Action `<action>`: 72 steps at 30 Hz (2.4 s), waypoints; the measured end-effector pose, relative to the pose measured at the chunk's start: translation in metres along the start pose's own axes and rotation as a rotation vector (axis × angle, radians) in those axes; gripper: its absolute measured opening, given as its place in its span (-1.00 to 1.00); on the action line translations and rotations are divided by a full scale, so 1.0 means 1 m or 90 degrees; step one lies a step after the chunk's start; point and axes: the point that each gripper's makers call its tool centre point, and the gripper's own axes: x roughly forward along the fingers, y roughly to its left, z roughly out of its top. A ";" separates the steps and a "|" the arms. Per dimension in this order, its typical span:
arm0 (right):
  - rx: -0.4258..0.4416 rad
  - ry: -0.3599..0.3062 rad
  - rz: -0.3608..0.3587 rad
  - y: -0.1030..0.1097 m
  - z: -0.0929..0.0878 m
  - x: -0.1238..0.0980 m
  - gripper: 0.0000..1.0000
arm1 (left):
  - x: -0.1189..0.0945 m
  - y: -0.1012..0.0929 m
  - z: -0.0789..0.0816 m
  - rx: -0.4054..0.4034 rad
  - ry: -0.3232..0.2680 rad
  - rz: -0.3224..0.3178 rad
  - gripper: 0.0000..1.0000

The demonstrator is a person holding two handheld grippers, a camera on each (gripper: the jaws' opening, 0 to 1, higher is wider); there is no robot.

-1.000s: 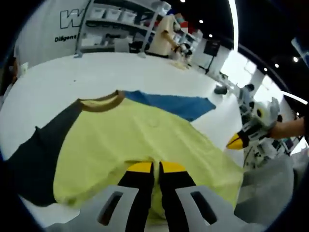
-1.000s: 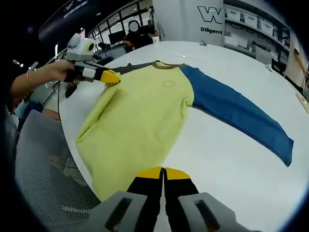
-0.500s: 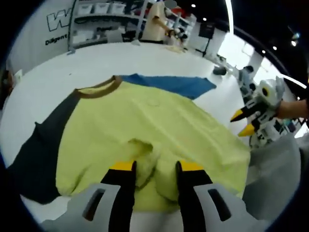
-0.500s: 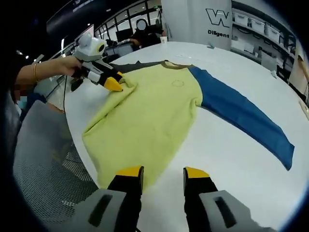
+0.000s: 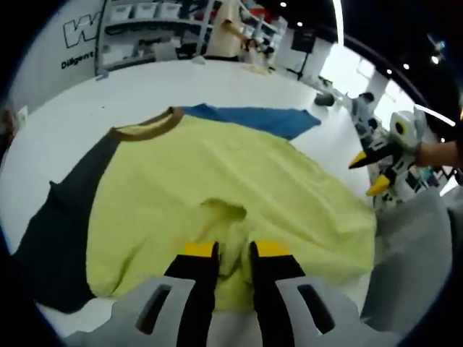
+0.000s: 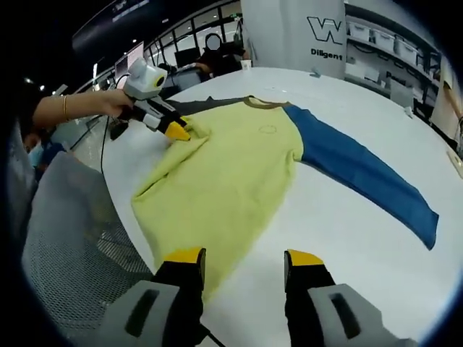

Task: Fold the garment on the visible template until the final outline fits inside the template.

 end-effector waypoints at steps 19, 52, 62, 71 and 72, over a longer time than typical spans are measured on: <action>-0.011 -0.007 0.016 0.007 0.004 0.002 -0.22 | -0.067 -0.011 -0.034 -0.036 0.004 0.007 -0.95; -0.039 0.006 0.054 0.031 -0.006 0.005 -0.21 | -0.159 -0.056 -0.134 -0.169 0.094 0.034 -0.99; -0.042 0.016 0.056 0.034 -0.008 0.004 -0.21 | -0.145 -0.048 -0.162 -0.190 0.165 0.056 -0.98; -0.041 0.022 0.054 0.034 -0.008 0.004 -0.21 | -0.140 -0.049 -0.182 -0.199 0.198 0.066 -0.98; -0.042 0.022 0.055 0.034 -0.008 0.004 -0.21 | -0.141 -0.048 -0.183 -0.205 0.195 0.069 -0.98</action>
